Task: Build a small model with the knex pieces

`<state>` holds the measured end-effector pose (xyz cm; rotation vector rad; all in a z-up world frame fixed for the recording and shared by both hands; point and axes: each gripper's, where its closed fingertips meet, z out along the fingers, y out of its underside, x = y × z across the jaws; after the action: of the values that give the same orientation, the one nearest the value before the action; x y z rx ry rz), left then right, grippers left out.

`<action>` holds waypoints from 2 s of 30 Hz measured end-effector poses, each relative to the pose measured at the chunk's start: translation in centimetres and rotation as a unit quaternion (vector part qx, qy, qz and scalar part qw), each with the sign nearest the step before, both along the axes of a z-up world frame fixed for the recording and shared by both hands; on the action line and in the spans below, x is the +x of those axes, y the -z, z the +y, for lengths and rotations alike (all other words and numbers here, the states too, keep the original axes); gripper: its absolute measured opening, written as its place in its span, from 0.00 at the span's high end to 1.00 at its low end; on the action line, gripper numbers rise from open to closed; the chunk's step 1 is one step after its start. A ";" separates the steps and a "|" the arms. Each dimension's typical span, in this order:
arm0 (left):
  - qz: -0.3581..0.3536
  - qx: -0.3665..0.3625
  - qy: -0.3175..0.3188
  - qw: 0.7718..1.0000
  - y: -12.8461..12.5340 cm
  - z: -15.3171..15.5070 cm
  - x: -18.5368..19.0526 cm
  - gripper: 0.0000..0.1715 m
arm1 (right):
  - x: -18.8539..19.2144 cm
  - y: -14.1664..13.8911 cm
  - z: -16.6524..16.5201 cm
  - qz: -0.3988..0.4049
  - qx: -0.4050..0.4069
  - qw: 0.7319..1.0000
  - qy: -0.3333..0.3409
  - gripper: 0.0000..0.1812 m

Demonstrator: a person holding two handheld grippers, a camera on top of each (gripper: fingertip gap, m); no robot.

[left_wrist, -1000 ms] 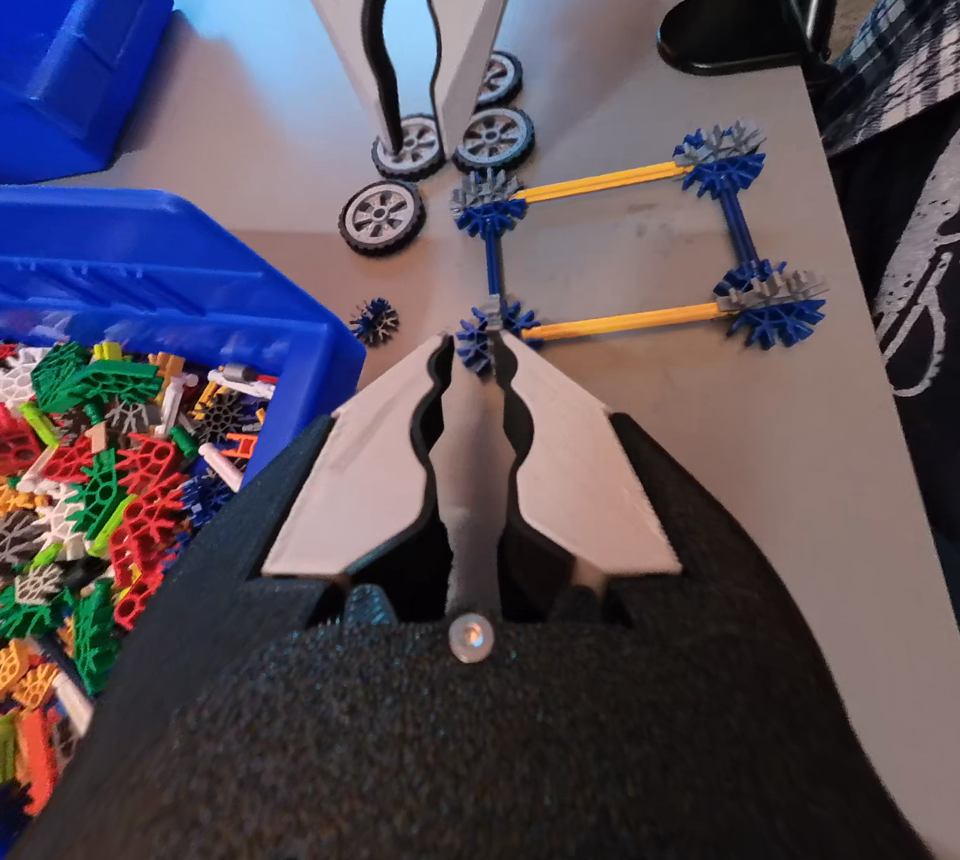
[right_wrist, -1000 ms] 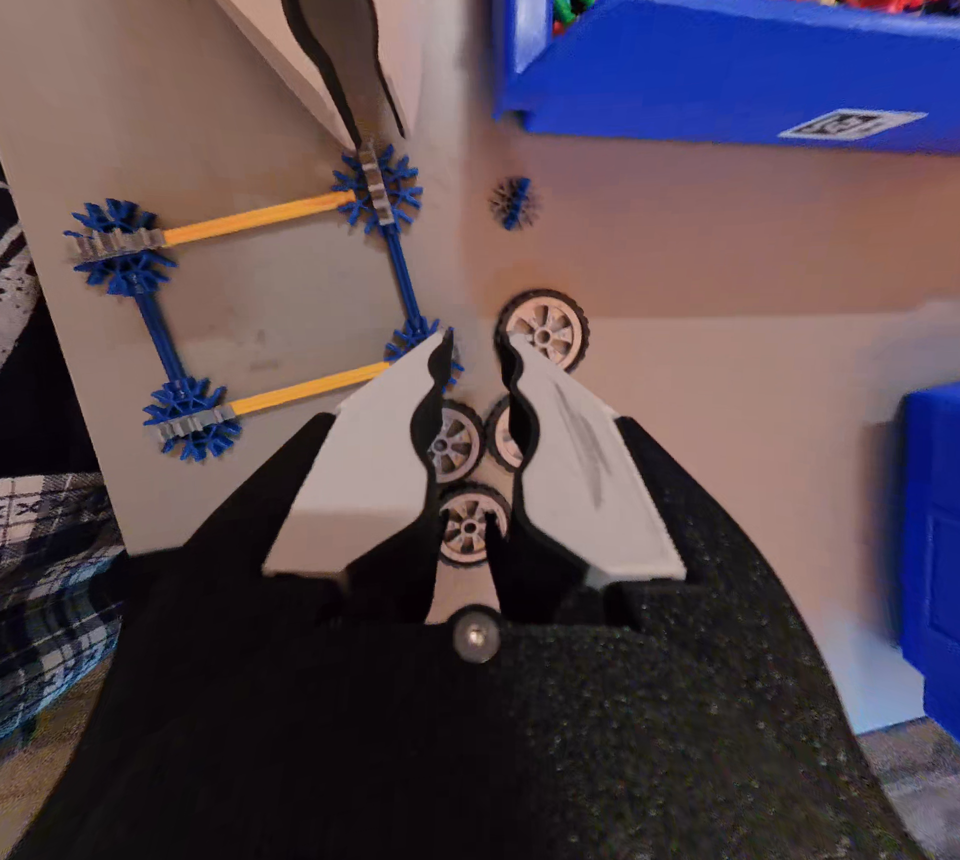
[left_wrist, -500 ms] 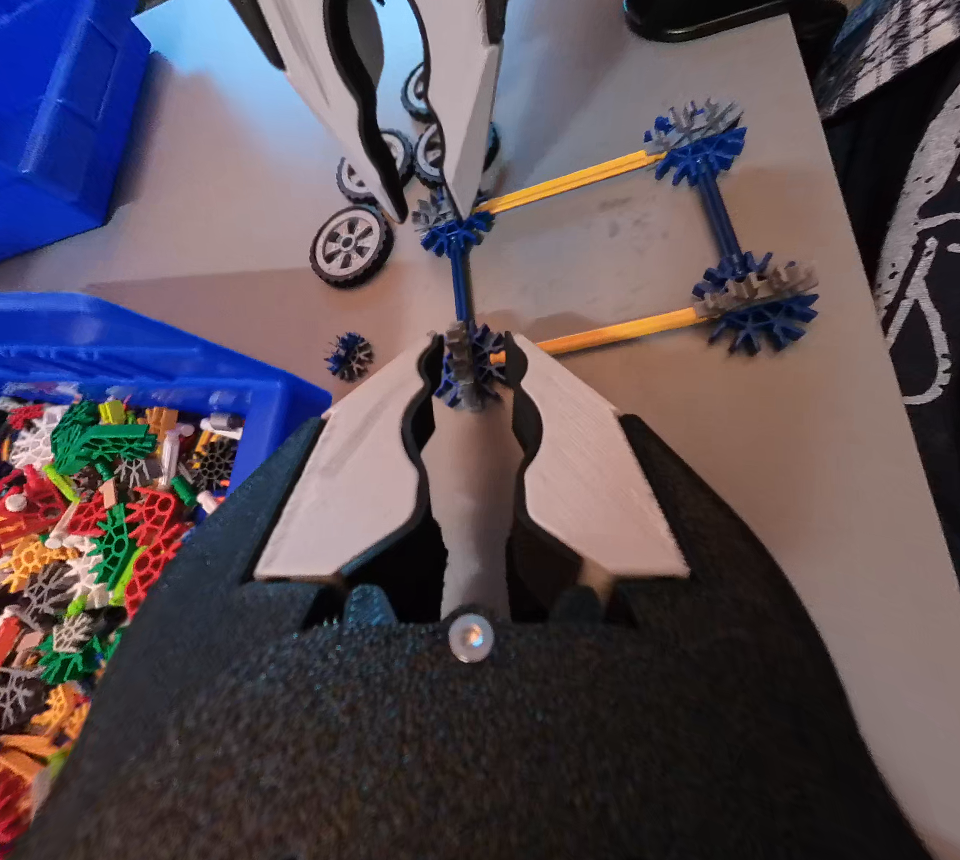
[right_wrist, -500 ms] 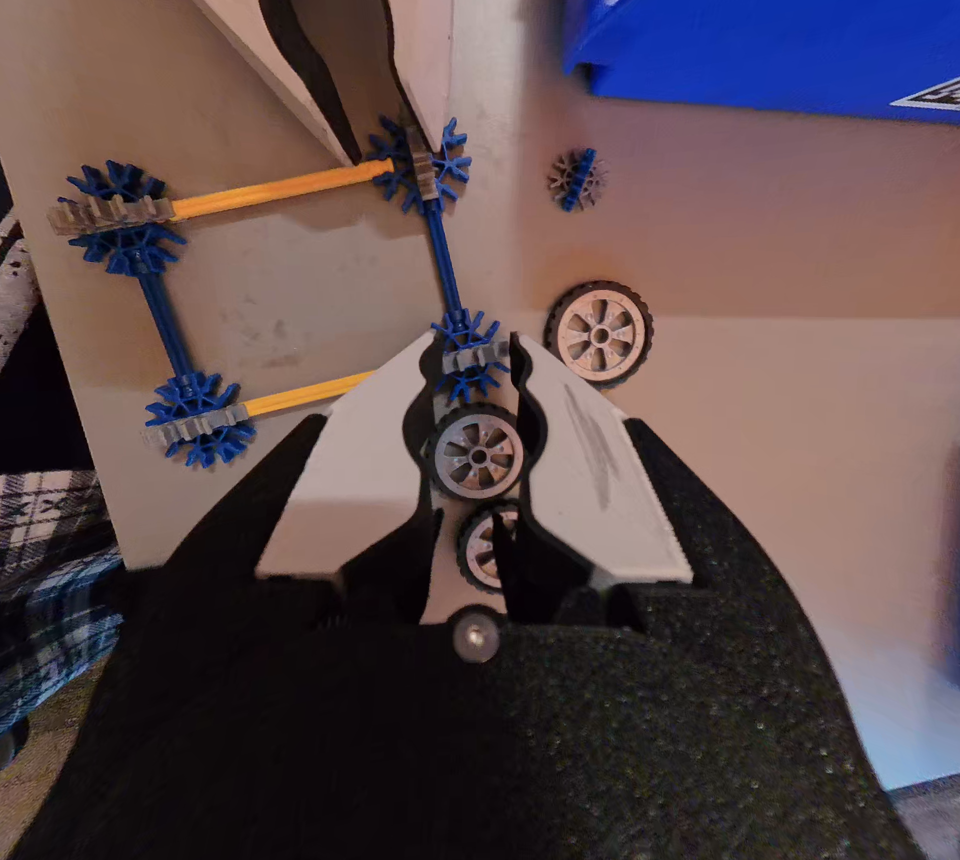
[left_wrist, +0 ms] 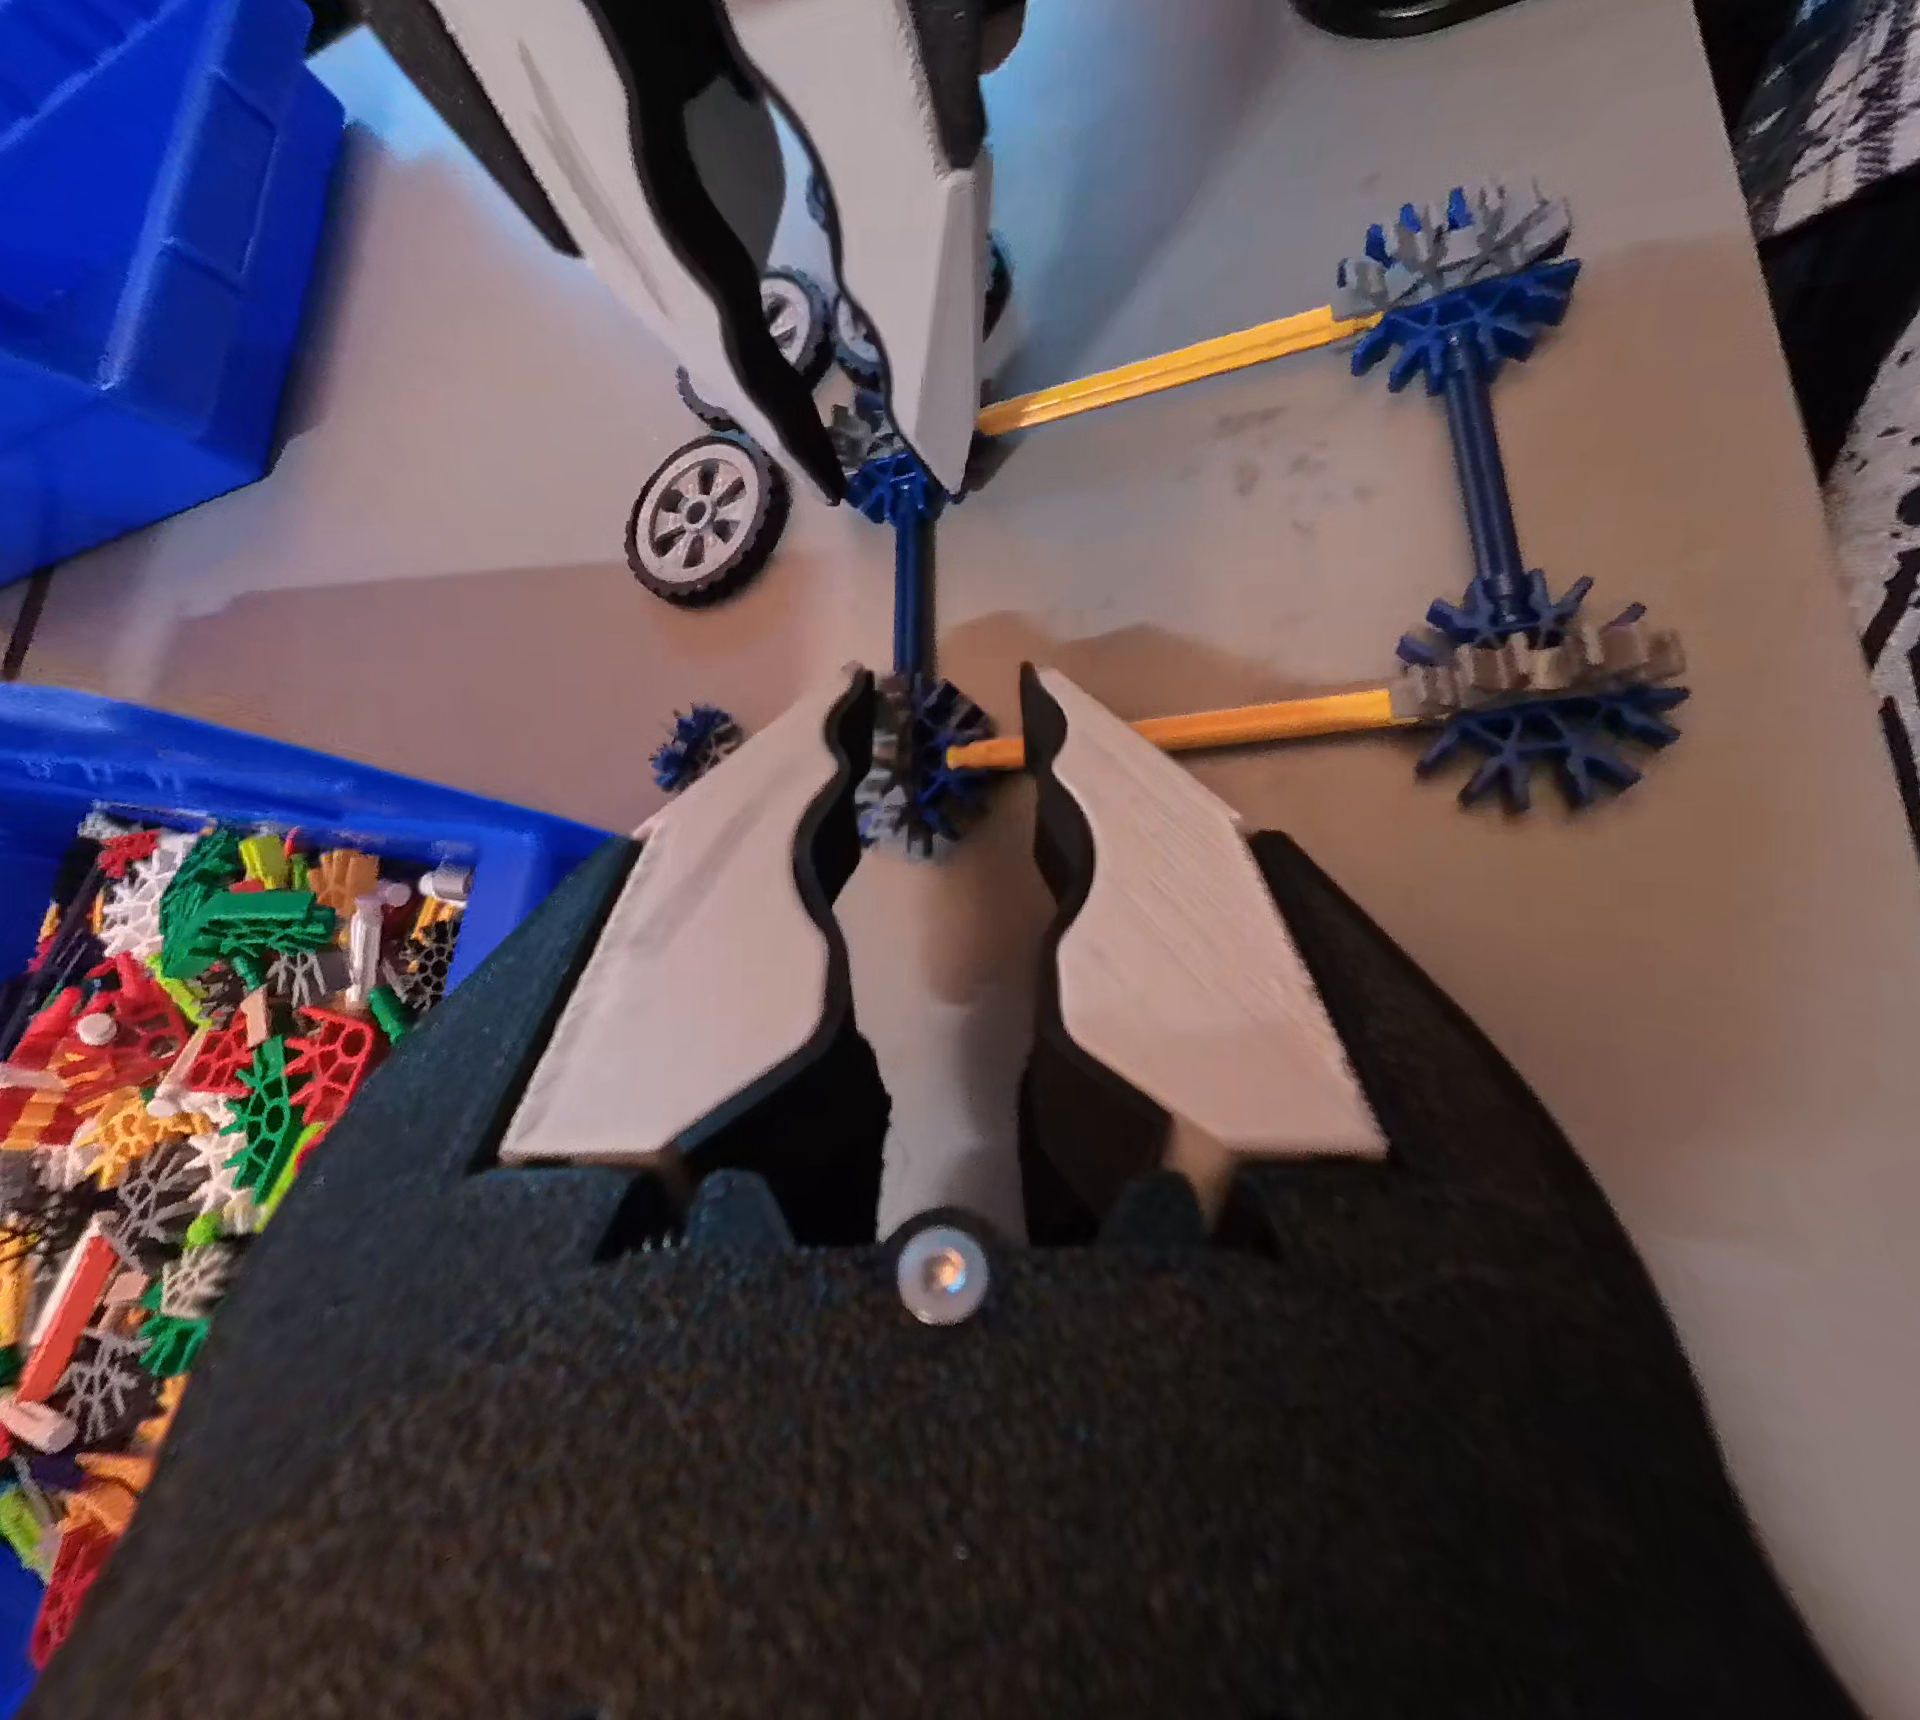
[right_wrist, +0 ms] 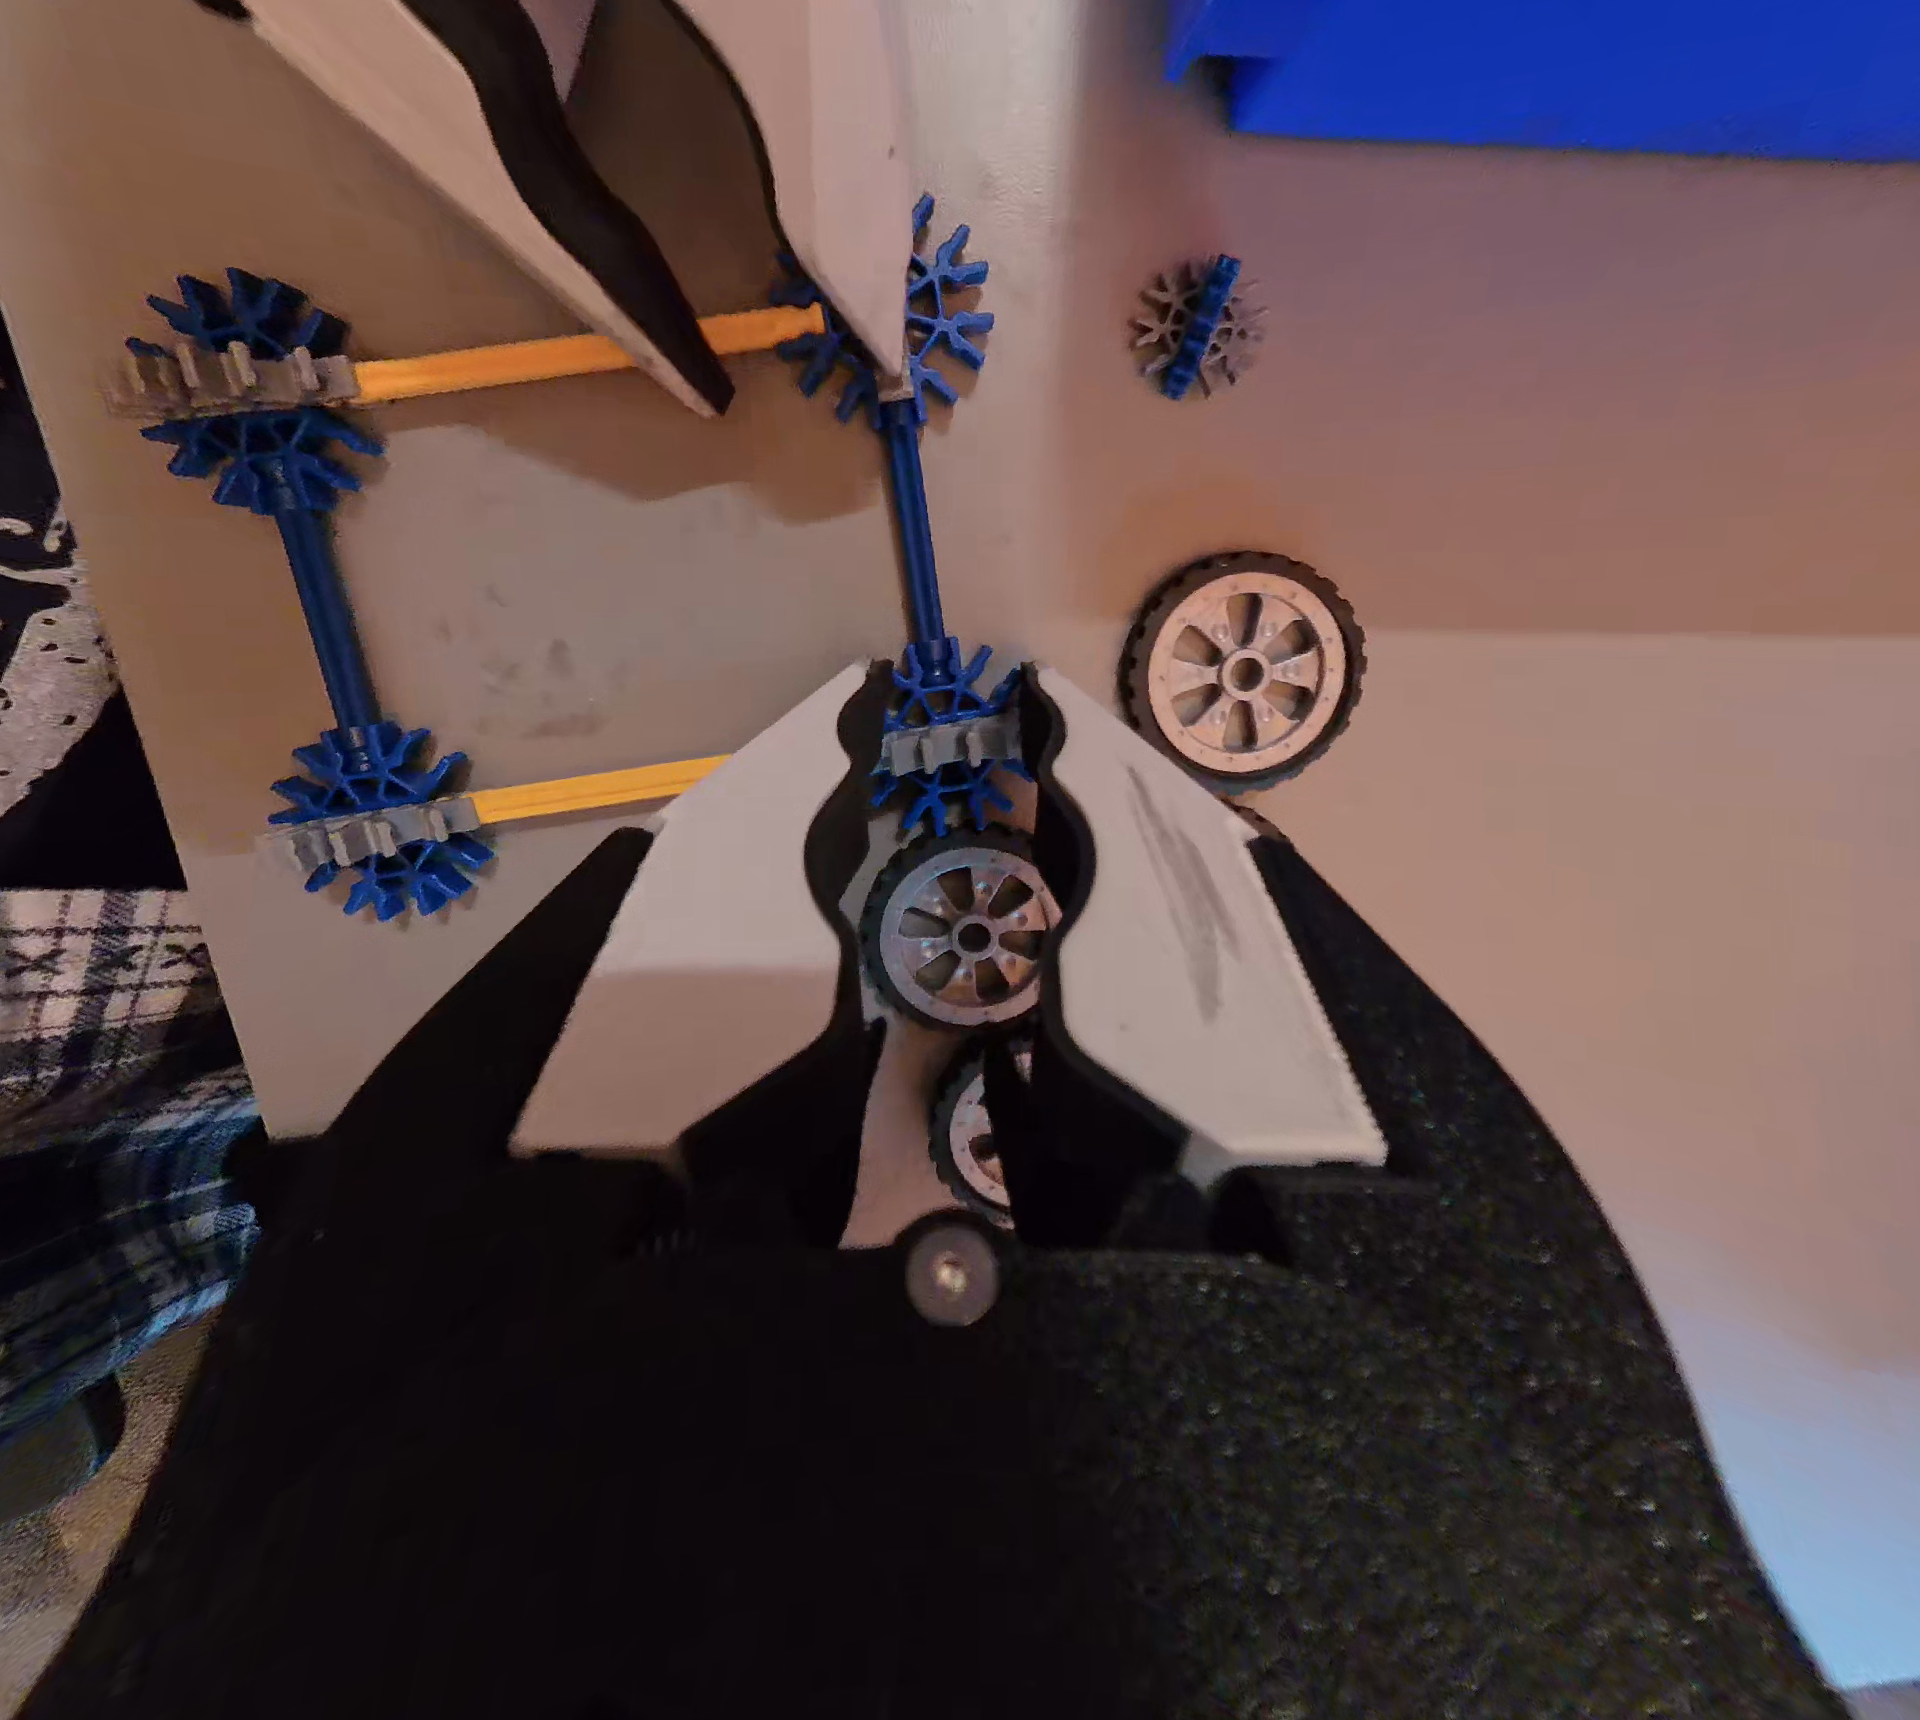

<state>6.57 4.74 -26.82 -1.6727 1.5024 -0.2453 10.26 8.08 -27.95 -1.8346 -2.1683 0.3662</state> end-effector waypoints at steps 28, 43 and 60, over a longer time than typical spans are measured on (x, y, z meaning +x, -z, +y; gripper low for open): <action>0.021 0.023 -0.025 0.999 0.2 0.7 0.1 0.84 | 0.0 0.2 0.1 -0.005 -0.056 0.998 -0.001 0.86; 0.026 0.025 -0.026 0.999 0.3 0.8 0.1 0.82 | 0.1 0.2 0.1 -0.024 -0.063 0.998 -0.005 0.86; -0.019 0.056 -0.128 0.990 -5.0 -1.2 -6.8 0.83 | 0.1 0.3 0.2 -0.026 -0.056 0.998 -0.007 0.86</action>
<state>-0.22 3.54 -21.80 -1.7393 1.2338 -0.0532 10.40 8.24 -28.22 -1.9079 -2.2384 0.4574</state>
